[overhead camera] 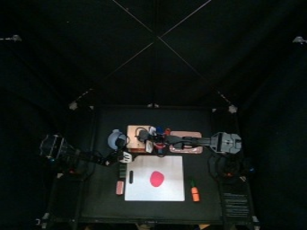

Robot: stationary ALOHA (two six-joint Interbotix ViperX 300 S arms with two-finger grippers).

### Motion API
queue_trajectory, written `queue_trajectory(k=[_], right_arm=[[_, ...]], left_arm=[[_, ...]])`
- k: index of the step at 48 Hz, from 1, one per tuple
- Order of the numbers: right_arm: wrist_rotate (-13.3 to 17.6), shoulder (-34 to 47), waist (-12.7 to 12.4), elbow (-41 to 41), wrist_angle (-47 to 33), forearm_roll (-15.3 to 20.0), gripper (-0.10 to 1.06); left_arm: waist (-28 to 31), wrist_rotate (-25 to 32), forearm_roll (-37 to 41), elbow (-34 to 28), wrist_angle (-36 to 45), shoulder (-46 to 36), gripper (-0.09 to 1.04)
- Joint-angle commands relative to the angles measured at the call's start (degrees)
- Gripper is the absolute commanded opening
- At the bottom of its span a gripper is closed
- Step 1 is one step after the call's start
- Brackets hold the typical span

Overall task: Get the cutter from the drawer then cut the dough then place the extra dough in the bowl
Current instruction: Open the drawer

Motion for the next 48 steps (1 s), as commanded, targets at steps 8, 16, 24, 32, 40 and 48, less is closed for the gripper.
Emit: queue_trajectory(k=[8,16,24,32,40,48], right_arm=[[0.5,-1.1,0.1,0.0,0.4,0.4,0.02],[0.6,-1.1,0.1,-0.1,0.5,0.2,0.02],[0.6,-1.0,0.2,-0.1,0.5,0.2,0.02],[0.6,-0.9,0.2,0.1,0.5,0.3,0.02],[0.6,-0.6,0.2,0.0,0.5,0.3,0.02],[0.6,-0.5,0.2,0.3,0.5,0.3,0.02]], left_arm=[[-0.3,-1.0,-1.1,-2.6,-6.2,1.4,0.84],[-0.2,-2.3,-0.9,-3.4,-8.2,3.5,0.84],[-0.3,-2.5,-0.6,-4.8,-8.6,5.2,0.84],[-0.1,-2.4,-0.6,-5.8,-9.7,6.9,0.84],[0.1,-2.5,-0.8,-6.2,-10.0,8.4,0.83],[0.3,-2.5,-0.7,-6.8,-10.5,9.1,0.83]])
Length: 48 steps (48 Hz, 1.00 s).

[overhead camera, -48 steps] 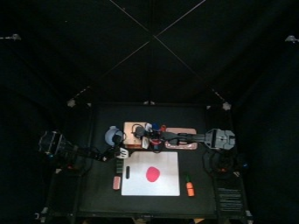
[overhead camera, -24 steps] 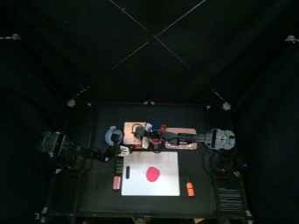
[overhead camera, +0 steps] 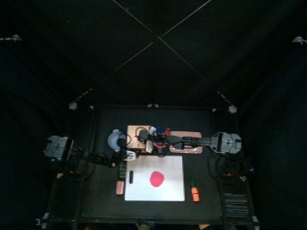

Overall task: Get the cutter from the drawer then cut the dough then place the extra dough in the bowl
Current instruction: Open the drawer

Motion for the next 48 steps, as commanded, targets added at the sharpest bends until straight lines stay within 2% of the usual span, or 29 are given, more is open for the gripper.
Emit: queue_trajectory(k=[1,19,35,41,48], right_arm=[[0.1,-0.5,0.2,0.0,0.5,0.1,0.02],[0.1,-0.1,0.3,0.0,0.6,0.2,0.02],[0.1,0.1,0.3,0.0,1.1,0.3,0.02],[0.1,0.3,0.3,0.0,1.2,0.2,0.02],[0.1,0.4,0.3,0.0,1.4,0.3,0.02]], left_arm=[[0.3,0.1,0.2,-1.8,-0.8,-0.1,0.83],[0.5,0.5,0.3,-2.9,-1.5,1.1,0.82],[0.4,0.5,0.3,-2.5,-1.6,1.1,0.53],[-0.1,0.4,0.3,-2.2,-1.6,1.1,0.48],[-1.0,0.4,0.0,-1.9,-1.5,1.1,0.48]])
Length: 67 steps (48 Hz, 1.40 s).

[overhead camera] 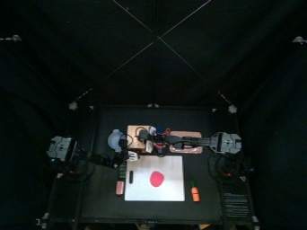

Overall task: Get the cutter from the drawer then cut the dough then place the extra dough in the bowl
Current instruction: Open the drawer

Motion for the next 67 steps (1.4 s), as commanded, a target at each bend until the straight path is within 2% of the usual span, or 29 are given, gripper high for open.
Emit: queue_trajectory(k=[1,67], right_arm=[[0.1,-0.1,0.1,0.2,1.1,0.2,0.02],[0.1,0.8,-0.4,-0.4,1.6,0.1,0.02]], left_arm=[[-0.7,0.0,-0.2,-0.4,-0.3,-0.4,0.48],[-11.3,-0.2,-2.2,-1.2,2.8,-0.4,0.47]])
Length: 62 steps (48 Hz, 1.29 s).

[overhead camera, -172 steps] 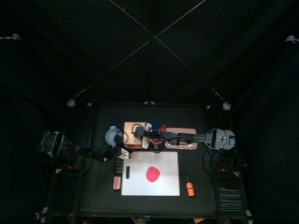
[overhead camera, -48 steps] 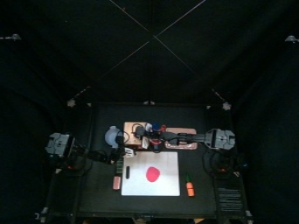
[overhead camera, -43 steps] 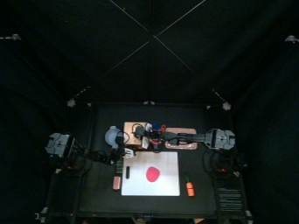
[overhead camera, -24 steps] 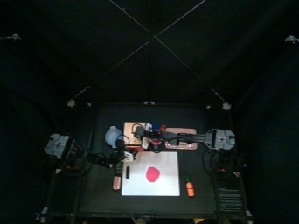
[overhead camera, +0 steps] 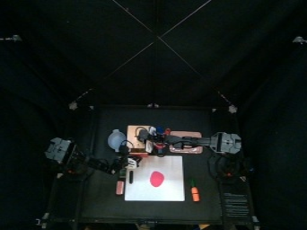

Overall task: Get the cutter from the drawer then cut the dough then place the extra dough in the bowl
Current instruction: Open the drawer

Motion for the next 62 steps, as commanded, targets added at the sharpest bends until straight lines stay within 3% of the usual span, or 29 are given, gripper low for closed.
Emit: queue_trajectory(k=[1,21,41,53,62], right_arm=[[0.0,0.5,-0.1,0.1,0.9,0.1,0.02],[0.0,0.5,-0.2,0.2,0.9,0.0,0.02],[0.0,0.5,-0.2,0.1,0.8,0.0,0.02],[0.0,0.5,-0.3,0.1,0.8,0.1,0.02],[0.0,0.6,-0.2,0.1,0.9,0.2,0.02]], left_arm=[[-2.3,0.1,0.0,-1.4,0.6,-0.2,0.47],[-6.7,0.1,-2.8,-1.5,0.5,-0.1,0.47],[-7.3,0.1,-3.4,-1.9,0.5,0.3,0.47],[-6.9,0.3,-3.3,-1.8,0.4,0.7,0.51],[-6.8,0.4,-2.9,-1.5,0.2,0.7,0.61]])
